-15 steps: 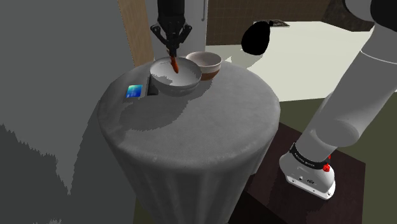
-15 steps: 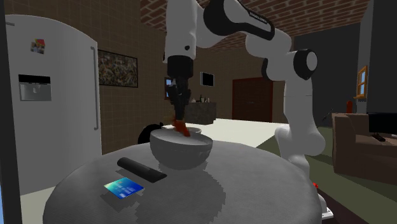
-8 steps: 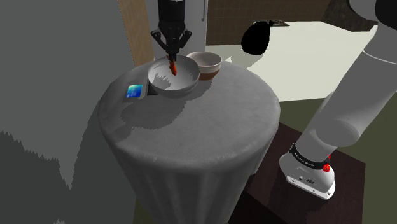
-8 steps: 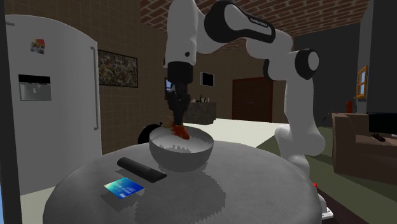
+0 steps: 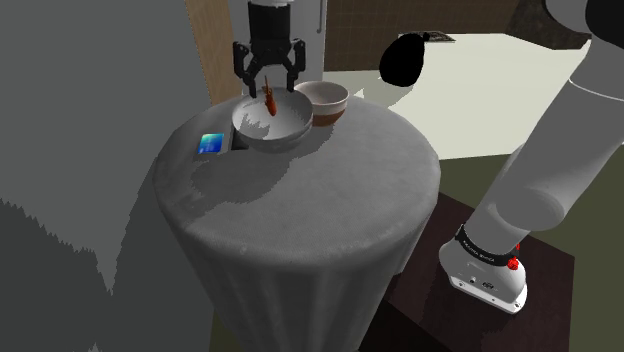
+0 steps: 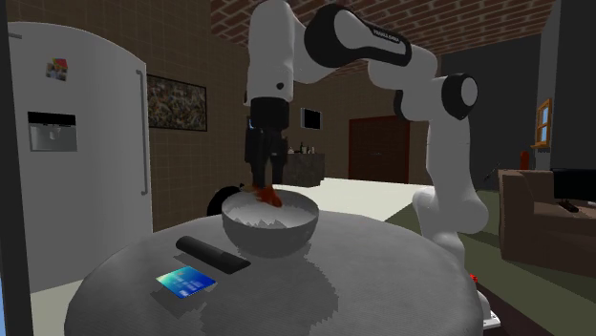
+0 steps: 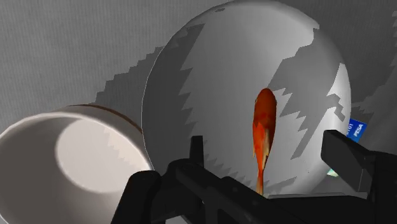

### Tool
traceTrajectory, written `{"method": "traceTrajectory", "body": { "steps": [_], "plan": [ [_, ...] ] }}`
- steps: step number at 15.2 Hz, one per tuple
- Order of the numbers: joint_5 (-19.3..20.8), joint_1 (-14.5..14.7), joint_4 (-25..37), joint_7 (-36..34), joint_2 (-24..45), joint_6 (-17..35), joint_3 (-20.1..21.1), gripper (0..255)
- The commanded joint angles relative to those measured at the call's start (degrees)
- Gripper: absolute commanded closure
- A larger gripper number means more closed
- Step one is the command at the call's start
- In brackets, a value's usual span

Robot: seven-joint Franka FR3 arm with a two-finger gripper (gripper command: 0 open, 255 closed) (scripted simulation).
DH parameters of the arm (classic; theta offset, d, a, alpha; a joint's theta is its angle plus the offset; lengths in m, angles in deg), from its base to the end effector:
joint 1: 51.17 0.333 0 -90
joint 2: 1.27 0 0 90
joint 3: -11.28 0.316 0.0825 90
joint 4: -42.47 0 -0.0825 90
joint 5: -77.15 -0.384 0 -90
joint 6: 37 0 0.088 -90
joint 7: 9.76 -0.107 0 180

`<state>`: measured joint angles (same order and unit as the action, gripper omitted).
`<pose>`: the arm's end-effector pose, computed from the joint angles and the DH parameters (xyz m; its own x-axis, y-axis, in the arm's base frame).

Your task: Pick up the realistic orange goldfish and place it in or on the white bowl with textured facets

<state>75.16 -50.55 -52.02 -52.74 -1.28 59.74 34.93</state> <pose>0.5127 0.2348 0.5979 0.9460 -0.3241 0.0052 -0.3234 -0.9448 -0.0521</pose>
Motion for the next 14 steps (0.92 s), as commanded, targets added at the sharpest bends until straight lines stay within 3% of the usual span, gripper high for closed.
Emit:
{"method": "traceTrajectory", "body": {
  "steps": [1,2,6,14],
  "plan": [
    [0.01,0.01,0.04,-0.01,0.05,-0.07,0.01,0],
    [-0.10,0.03,-0.34,-0.05,-0.21,0.06,0.03,0],
    [0.61,0.19,9.01,-0.59,1.50,-7.71,0.17,0],
    [0.61,0.19,9.00,-0.59,1.50,-7.69,0.18,0]
  ]
}}
